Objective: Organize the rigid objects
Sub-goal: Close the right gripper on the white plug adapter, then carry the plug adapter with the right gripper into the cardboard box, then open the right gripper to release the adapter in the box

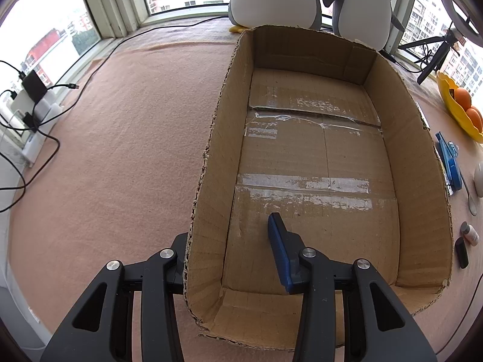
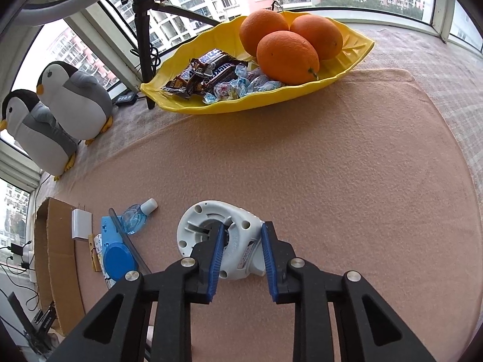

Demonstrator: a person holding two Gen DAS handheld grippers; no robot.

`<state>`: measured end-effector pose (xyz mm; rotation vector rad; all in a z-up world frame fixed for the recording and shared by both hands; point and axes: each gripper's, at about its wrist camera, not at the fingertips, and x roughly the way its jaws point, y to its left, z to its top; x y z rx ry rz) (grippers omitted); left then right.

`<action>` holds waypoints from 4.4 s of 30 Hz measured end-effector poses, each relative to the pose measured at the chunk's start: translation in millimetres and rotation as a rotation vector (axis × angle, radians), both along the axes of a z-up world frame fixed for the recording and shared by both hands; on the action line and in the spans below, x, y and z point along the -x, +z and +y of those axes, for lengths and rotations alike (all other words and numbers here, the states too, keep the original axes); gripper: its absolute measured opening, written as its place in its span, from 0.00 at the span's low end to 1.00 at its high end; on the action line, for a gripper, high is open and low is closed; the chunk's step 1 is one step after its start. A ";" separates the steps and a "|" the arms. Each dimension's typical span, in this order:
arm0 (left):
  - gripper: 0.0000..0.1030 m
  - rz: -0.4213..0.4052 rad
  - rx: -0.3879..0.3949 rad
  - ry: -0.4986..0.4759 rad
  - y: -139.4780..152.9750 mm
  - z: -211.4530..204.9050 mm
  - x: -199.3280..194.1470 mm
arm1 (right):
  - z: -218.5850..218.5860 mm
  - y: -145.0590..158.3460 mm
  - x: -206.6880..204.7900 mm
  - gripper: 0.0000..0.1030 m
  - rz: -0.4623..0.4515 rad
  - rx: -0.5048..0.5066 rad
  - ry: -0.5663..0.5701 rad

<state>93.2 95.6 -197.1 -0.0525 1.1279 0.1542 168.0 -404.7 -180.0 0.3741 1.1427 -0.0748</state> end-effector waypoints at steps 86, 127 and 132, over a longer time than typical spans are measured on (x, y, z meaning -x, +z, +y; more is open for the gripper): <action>0.40 -0.052 -0.004 -0.037 -4.5 0.3 7.5 | 303.2 82.3 59.8 0.52 -0.300 -0.026 0.551; 0.40 -0.046 -0.015 -0.031 -5.0 -2.3 6.8 | 127.9 18.9 95.0 0.32 -0.044 0.239 0.636; 0.40 -0.045 -0.014 -0.031 -5.0 -1.5 7.0 | 136.6 3.0 93.8 0.29 -0.006 0.254 0.686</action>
